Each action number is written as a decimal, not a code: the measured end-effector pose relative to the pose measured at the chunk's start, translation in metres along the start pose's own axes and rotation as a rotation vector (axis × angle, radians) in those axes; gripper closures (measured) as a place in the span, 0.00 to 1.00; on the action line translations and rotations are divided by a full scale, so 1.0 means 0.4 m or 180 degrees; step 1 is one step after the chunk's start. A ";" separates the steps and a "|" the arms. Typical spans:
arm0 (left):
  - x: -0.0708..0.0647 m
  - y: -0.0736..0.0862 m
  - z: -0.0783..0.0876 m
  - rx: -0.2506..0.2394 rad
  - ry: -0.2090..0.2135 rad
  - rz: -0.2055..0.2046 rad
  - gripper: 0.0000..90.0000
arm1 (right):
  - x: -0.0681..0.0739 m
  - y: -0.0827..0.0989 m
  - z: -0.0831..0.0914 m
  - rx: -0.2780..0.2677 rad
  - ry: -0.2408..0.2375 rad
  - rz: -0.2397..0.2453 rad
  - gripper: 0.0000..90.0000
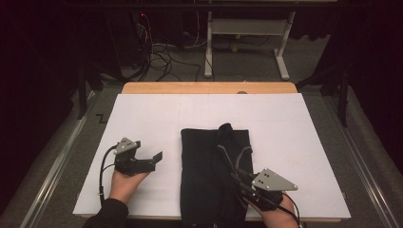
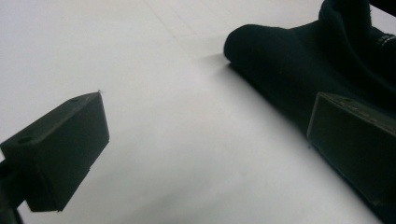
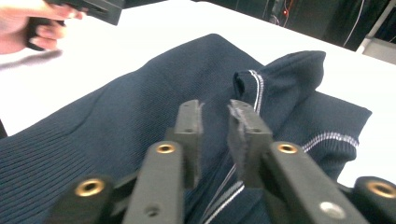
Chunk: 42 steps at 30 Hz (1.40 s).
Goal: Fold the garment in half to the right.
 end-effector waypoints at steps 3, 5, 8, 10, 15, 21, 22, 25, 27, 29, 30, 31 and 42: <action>0.016 0.020 0.016 -0.0006 -0.0033 -0.0015 0.00 | -0.004 -0.020 -0.026 0.0082 -0.0001 0.0045 0.95; 0.024 0.030 0.019 -0.0006 -0.0031 0.0011 0.00 | 0.003 -0.035 -0.051 0.0165 -0.0038 0.0112 1.00; 0.029 0.040 0.017 0.0010 -0.0006 0.0024 0.00 | 0.021 -0.056 -0.093 0.0346 -0.0102 0.0256 1.00; 0.028 0.042 0.017 0.0008 0.0013 0.0022 0.00 | 0.041 -0.066 -0.117 0.0470 -0.0161 0.0376 1.00; 0.019 0.039 0.021 -0.0033 0.0067 0.0024 0.00 | 0.079 -0.070 -0.151 0.0749 -0.0216 0.0549 0.99; 0.016 0.036 0.022 -0.0059 0.0089 0.0036 0.00 | 0.075 -0.042 -0.160 0.1032 -0.0095 0.0570 0.67; 0.015 0.036 0.021 -0.0050 0.0088 0.0034 0.00 | 0.072 -0.035 -0.162 0.1085 -0.0115 0.0550 0.68; 0.015 0.035 0.021 -0.0049 0.0092 0.0028 0.00 | 0.063 -0.018 -0.164 0.1205 -0.0074 0.0575 0.87; 0.015 0.033 0.023 -0.0059 0.0097 0.0029 0.00 | 0.055 -0.015 -0.156 0.1164 -0.0049 0.0549 0.97; 0.016 0.032 0.026 -0.0067 0.0094 0.0024 0.00 | 0.047 -0.013 -0.144 0.1108 -0.0036 0.0504 0.98; 0.016 0.031 0.028 -0.0074 0.0093 0.0033 0.00 | 0.041 -0.011 -0.135 0.1058 -0.0033 0.0485 0.98; 0.018 0.031 0.030 -0.0076 0.0093 0.0032 0.00 | 0.035 -0.008 -0.125 0.1008 -0.0025 0.0449 0.97; 0.024 0.034 0.053 -0.0058 0.0074 -0.0035 0.00 | -0.063 0.086 -0.018 0.0747 0.0093 -0.0111 0.97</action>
Point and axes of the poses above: each handheld gripper's, and its own axes: z roughly backward along the jaws, y roughly out of its underside, x roughly to its left, the point moved 4 cm from there along -z, roughly forward along the jaws, and after that the axes turned 5 degrees about z, right-handed, at the moved point
